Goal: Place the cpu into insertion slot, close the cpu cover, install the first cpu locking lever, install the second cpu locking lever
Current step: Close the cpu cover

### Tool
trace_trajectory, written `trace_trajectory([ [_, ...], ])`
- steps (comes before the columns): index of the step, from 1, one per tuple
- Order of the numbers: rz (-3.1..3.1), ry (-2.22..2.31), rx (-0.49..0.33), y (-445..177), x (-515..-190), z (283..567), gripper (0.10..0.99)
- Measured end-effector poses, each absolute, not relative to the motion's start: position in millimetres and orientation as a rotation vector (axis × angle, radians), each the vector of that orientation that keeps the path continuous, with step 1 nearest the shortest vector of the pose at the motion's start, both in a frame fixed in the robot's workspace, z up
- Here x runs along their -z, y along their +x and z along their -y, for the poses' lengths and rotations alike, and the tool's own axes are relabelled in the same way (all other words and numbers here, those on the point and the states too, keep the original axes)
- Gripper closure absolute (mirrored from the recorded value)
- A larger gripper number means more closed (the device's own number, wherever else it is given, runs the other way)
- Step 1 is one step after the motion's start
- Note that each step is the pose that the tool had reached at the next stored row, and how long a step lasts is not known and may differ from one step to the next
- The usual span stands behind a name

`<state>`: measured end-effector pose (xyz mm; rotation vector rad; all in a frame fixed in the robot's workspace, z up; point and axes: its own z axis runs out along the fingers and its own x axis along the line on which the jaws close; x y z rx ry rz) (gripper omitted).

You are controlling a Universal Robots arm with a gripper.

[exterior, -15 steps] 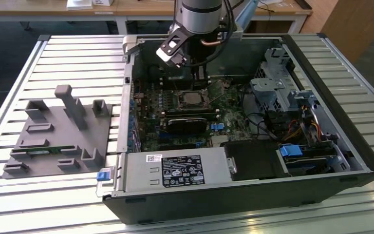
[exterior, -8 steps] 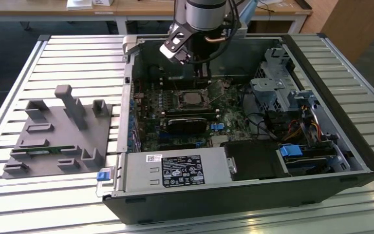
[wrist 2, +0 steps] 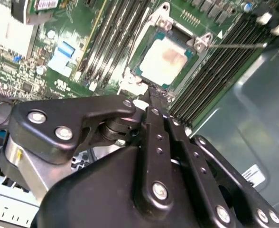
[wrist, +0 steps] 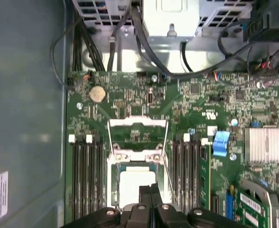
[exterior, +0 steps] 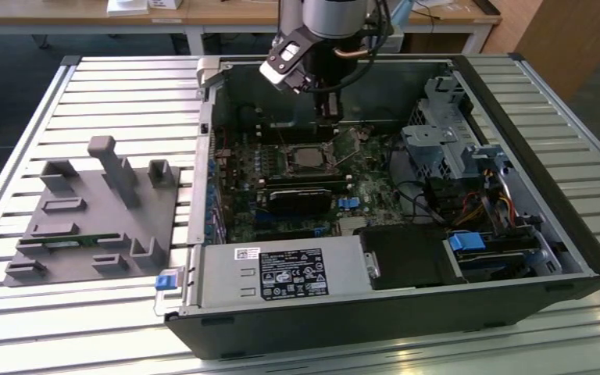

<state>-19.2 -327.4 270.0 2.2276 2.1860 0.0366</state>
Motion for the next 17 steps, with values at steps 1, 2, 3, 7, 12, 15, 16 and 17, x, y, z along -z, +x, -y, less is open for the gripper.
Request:
trace_trajectory([
  [1,-2.186,2.228,-0.036,-17,-270,327,0.98],
  [2,-2.187,2.228,-0.036,-14,-270,327,0.98],
  [3,-2.187,2.228,-0.036,-12,-270,327,0.98],
  [7,-2.187,2.229,-0.035,-5,-270,327,0.98],
  [12,-2.187,2.228,-0.035,-2,-270,326,0.98],
  [15,-2.187,2.229,-0.035,0,-270,326,0.98],
  [16,-2.187,2.229,-0.035,2,-270,326,0.98],
  [17,-2.187,2.229,-0.034,4,-269,326,0.98],
])
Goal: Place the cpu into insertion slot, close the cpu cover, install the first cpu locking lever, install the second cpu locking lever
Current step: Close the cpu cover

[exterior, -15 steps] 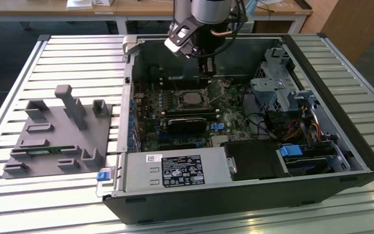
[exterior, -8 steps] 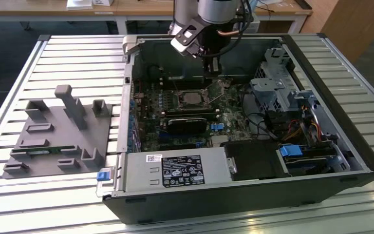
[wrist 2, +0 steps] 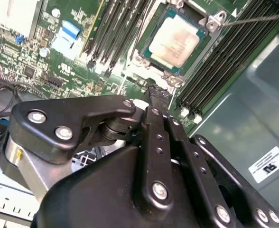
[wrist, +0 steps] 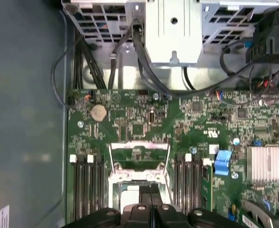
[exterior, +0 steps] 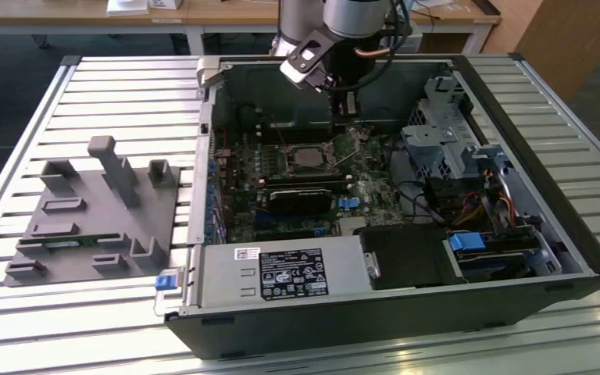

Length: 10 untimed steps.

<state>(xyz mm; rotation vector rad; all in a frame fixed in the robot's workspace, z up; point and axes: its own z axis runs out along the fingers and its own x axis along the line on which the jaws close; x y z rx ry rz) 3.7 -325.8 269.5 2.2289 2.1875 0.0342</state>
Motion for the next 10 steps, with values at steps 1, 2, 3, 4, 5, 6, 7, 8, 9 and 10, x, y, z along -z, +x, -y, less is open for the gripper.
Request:
trace_trajectory([
  [1,-2.188,2.229,-0.034,6,-269,326,0.98],
  [2,-2.188,2.229,-0.034,7,-269,326,0.98],
  [3,-2.188,2.229,-0.034,8,-269,326,0.98],
  [4,-2.188,2.229,-0.034,9,-269,325,0.98],
  [5,-2.188,2.229,-0.034,10,-269,325,0.98],
  [6,-2.188,2.229,-0.034,11,-269,325,0.98],
  [7,-2.188,2.229,-0.034,12,-269,325,0.98],
  [8,-2.188,2.229,-0.034,13,-269,325,0.98],
  [9,-2.188,2.229,-0.034,15,-269,325,0.98],
  [10,-2.188,2.229,-0.033,17,-268,324,0.98],
])
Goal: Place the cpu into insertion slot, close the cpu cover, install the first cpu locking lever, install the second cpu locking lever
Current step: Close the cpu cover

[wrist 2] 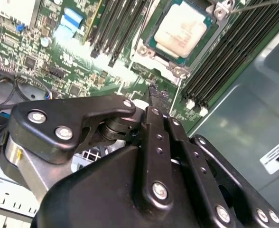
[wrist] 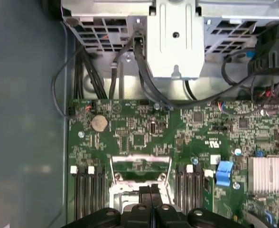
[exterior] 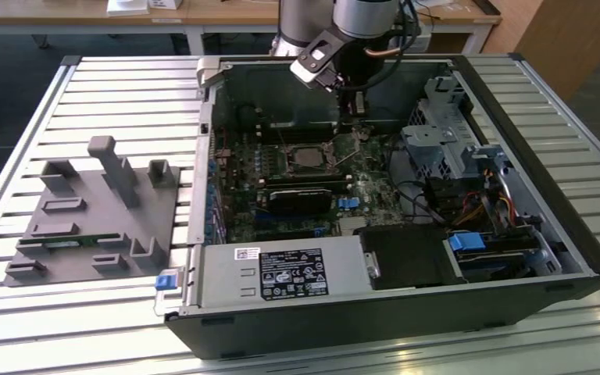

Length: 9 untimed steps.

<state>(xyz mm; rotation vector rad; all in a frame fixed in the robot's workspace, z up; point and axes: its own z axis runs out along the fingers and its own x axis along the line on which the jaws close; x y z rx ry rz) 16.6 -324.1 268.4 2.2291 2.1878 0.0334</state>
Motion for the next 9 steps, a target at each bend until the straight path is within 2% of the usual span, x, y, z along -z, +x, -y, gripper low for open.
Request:
trace_trajectory([
  [9,-2.211,2.207,-0.033,25.0,-261.4,319.7,0.98],
])
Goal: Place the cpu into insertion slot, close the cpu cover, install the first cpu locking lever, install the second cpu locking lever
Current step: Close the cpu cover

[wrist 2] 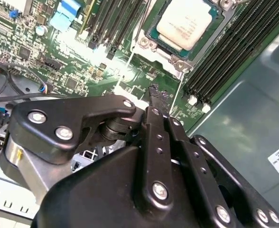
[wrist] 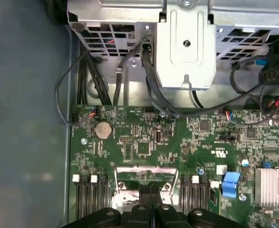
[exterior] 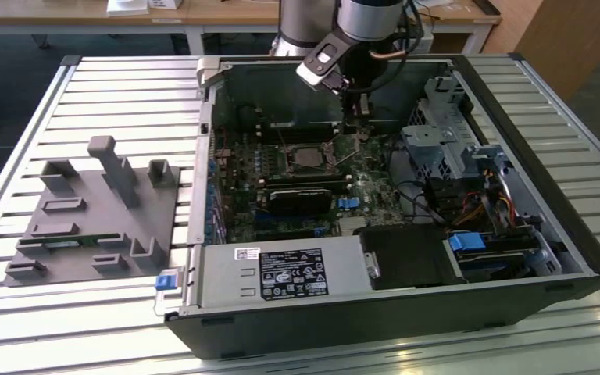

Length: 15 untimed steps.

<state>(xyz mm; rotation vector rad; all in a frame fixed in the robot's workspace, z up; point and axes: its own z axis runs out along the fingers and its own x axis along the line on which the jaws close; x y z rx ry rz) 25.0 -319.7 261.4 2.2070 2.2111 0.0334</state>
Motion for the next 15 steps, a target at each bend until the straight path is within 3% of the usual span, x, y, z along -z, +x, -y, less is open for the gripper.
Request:
trace_trajectory([
  [15,-2.211,2.207,-0.033,42,-257,318,0.98],
])
